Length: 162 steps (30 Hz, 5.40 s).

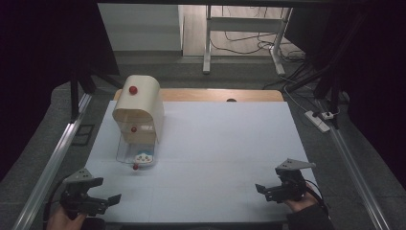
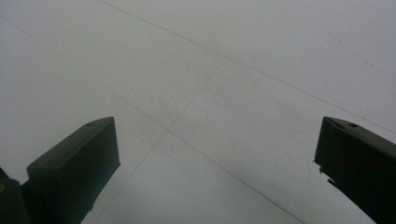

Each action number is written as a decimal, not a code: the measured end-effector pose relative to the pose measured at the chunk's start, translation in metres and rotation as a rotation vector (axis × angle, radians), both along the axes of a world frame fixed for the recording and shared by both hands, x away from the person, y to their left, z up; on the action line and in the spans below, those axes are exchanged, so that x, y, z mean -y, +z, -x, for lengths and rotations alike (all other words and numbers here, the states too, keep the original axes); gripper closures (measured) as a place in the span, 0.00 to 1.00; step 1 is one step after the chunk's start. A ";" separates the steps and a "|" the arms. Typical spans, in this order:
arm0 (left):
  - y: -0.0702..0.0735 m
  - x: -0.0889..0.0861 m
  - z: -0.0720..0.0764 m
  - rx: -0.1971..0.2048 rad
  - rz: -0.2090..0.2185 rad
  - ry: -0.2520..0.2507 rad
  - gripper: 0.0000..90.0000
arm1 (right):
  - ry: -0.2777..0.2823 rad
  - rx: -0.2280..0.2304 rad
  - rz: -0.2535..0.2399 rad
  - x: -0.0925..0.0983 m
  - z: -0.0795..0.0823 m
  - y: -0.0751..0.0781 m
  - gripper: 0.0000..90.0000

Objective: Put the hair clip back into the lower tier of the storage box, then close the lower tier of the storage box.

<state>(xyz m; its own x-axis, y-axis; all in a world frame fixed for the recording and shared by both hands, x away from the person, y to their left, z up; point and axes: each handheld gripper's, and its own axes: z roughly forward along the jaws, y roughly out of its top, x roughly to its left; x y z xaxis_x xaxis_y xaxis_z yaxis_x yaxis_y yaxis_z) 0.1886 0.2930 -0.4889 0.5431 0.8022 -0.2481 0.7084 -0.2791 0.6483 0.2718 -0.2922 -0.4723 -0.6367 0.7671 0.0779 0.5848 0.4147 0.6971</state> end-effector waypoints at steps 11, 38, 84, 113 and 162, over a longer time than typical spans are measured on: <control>0.001 -0.001 0.001 0.012 0.012 0.008 0.01 | -0.036 0.004 -0.018 0.010 0.006 0.003 0.00; 0.002 -0.002 0.002 0.015 0.039 0.016 0.00 | -0.068 -0.013 -0.019 0.024 0.017 0.007 0.00; -0.002 0.021 -0.022 0.029 -0.075 -0.062 0.00 | -0.035 -0.075 -0.016 0.022 0.012 0.003 0.00; -0.011 0.027 -0.049 -0.008 -0.157 -0.092 0.54 | -0.030 -0.085 0.002 0.020 0.011 0.003 0.00; -0.009 0.020 -0.105 0.045 -0.136 0.003 0.98 | -0.026 -0.094 0.016 0.019 0.010 0.002 0.00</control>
<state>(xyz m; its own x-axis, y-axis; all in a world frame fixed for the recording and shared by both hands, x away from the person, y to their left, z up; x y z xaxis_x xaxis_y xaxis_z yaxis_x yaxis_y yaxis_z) 0.2934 0.2727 -0.4977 0.5489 0.8283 -0.1123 0.6803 -0.3646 0.6358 0.2616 -0.3111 -0.4702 -0.6075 0.7847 0.1235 0.6577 0.4097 0.6322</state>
